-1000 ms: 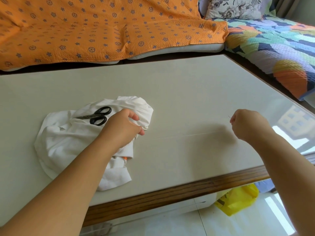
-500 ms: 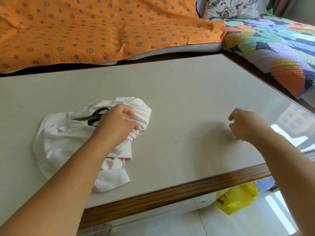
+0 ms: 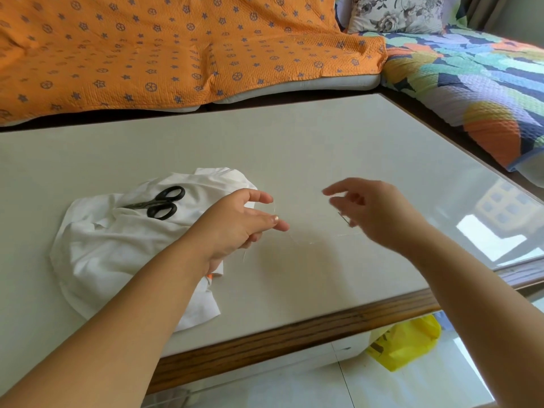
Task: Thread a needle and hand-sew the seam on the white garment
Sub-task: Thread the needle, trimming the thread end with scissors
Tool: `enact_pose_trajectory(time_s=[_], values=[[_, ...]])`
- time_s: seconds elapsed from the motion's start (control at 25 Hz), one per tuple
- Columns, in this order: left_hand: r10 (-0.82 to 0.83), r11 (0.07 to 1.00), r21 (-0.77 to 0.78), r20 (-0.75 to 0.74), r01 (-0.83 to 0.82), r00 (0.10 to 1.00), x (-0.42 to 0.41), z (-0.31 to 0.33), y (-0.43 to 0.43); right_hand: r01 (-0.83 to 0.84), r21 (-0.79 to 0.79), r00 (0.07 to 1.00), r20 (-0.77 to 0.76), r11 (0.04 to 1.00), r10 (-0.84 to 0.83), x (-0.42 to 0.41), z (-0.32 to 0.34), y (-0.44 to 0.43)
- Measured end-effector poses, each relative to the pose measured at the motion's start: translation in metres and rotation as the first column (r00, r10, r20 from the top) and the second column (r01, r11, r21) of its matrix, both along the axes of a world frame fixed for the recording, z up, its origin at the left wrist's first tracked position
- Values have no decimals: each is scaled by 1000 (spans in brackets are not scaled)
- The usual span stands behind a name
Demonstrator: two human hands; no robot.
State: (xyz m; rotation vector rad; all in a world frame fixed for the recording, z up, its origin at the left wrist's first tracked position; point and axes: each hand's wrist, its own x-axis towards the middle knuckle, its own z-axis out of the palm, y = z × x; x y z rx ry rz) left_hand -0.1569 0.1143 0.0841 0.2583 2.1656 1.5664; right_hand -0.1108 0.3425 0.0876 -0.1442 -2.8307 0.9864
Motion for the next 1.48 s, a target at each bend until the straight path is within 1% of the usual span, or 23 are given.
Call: enact_pose_trajectory(time_s=[0.04,0.12,0.16,0.24,0.36,0.44,0.56,0.64,0.72,0.84,0.96,1.0,1.08,1.12,1.2,1.24,1.28,1.36,1.44,1.48], values=[[-24,1000,0,2,24,1000,0,1,1,-114,-76,993,-22,991,113,3,3,-12],[-83,996,-31,-8,83,996,1,3,3,-295,-122,955,5,948,298,8,2,-29],[-111,992,-56,-19,110,994,2,3,3,-348,-116,935,30,930,353,8,0,-34],[-138,987,-92,-38,134,990,4,3,3,-383,-125,918,57,915,392,7,-5,-38],[-144,985,-99,-39,140,989,4,2,0,-312,-195,947,10,930,320,7,-8,-44],[-140,987,-88,-25,137,990,4,4,-2,-254,-208,967,-40,945,251,7,-9,-49],[-128,992,-10,26,128,991,5,6,-4,-183,-209,982,-73,961,171,5,-7,-52],[-101,993,66,71,96,992,6,7,-6,-162,-199,986,-64,967,152,3,-6,-53],[-68,993,101,101,57,993,5,7,-8,-158,-179,987,-56,971,150,2,-5,-54],[-43,997,67,77,38,996,4,5,-10,-161,-187,986,-62,969,152,-1,-4,-57],[-19,1000,-18,-12,18,1000,2,2,-12,-174,-178,984,-78,969,162,-3,-3,-62],[0,999,-50,-35,-2,999,2,0,-12,-176,-184,984,-72,967,165,-5,-4,-64],[77,994,-77,-33,-79,997,1,-2,-14,-179,-189,983,-66,966,169,-8,-6,-67],[123,990,-72,-16,-124,992,1,-4,-16,-169,-157,983,-99,973,155,-11,-7,-69],[200,979,-55,27,-199,979,6,-6,-19,-127,-32,964,-241,991,116,-20,-2,-78],[228,973,-59,47,-225,972,9,-7,-20,-124,13,948,-293,992,122,-27,4,-86],[257,965,-72,60,-253,964,12,-8,-24,-158,41,939,-303,987,162,-35,12,-101],[251,964,-106,66,-244,966,18,-8,-25,-296,122,923,-218,947,316,-54,24,-134],[225,966,-147,57,-215,973,26,-7,-25,-418,263,891,-66,869,449,-76,28,-172],[218,965,-161,47,-208,975,28,-6,-24,-450,333,880,9,828,474,-86,30,-190]])
